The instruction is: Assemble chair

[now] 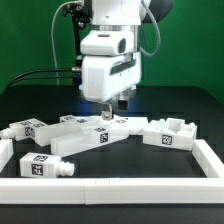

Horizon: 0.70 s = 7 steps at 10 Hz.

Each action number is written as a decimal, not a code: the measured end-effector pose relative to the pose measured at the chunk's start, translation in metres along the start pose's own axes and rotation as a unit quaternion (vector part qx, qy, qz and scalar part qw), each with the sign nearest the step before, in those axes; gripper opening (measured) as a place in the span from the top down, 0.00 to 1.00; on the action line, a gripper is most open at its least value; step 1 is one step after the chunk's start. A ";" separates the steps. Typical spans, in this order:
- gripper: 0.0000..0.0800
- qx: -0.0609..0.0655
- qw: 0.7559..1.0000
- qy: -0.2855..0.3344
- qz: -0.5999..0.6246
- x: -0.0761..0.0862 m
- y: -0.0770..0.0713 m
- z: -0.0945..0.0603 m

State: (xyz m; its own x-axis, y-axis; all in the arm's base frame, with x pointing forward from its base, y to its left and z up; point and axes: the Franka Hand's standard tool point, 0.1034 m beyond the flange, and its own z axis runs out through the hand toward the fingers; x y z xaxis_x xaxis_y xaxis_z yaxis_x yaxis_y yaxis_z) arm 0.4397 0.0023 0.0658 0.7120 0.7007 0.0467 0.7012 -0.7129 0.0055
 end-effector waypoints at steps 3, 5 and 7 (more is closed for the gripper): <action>0.19 0.003 0.995 0.004 0.103 0.008 -0.005 -0.001; 0.19 0.006 0.983 0.005 0.185 0.009 -0.008 0.000; 0.19 0.017 0.935 -0.002 0.355 0.015 -0.031 0.006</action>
Offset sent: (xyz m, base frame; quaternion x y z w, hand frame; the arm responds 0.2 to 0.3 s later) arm 0.0000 0.0000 0.0000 0.0000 0.0000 0.1296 0.9916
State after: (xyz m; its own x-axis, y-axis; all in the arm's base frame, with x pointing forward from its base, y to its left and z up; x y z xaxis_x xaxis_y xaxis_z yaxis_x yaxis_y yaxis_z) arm 0.4285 0.0349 0.0608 0.9984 0.0519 0.0226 0.0531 -0.9970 -0.0571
